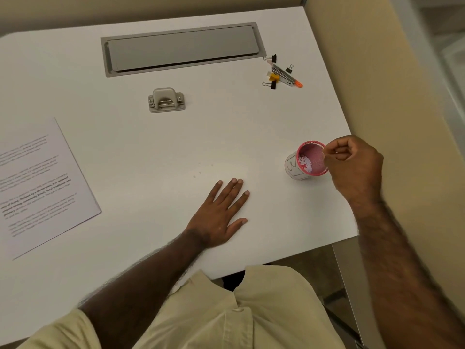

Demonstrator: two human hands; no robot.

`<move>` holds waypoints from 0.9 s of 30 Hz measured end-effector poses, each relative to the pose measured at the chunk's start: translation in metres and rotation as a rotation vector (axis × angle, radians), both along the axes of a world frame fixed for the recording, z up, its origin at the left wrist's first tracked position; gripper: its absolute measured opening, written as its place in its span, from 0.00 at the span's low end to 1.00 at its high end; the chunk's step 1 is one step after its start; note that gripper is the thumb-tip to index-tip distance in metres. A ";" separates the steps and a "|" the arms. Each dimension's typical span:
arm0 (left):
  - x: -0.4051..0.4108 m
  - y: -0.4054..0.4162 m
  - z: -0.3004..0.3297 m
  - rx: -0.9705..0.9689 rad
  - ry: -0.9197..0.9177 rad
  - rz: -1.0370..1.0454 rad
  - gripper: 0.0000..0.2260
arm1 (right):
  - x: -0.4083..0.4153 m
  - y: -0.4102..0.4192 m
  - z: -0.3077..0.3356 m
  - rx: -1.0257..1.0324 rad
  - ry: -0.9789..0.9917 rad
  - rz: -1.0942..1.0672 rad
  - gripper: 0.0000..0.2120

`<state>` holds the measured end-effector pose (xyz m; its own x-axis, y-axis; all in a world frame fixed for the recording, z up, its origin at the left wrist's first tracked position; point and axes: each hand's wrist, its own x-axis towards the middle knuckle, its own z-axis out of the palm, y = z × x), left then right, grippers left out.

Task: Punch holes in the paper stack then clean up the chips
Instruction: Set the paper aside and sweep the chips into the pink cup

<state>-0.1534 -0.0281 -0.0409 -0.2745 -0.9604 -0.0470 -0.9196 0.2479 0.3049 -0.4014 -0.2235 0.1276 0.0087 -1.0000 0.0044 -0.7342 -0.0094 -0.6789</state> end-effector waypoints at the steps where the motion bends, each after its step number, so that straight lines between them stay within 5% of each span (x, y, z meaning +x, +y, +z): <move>1: 0.000 0.000 0.001 0.002 -0.001 0.000 0.32 | -0.001 -0.001 0.000 -0.004 0.000 0.002 0.09; 16: 0.000 0.002 0.003 -0.007 0.016 0.008 0.32 | 0.000 -0.008 0.002 0.085 -0.044 0.017 0.10; 21: 0.000 0.002 0.001 -0.022 0.020 0.006 0.32 | -0.001 -0.015 0.002 0.187 -0.225 -0.049 0.14; 27: 0.001 0.002 -0.001 -0.044 0.023 -0.009 0.32 | 0.021 -0.011 0.006 0.141 -0.347 -0.125 0.01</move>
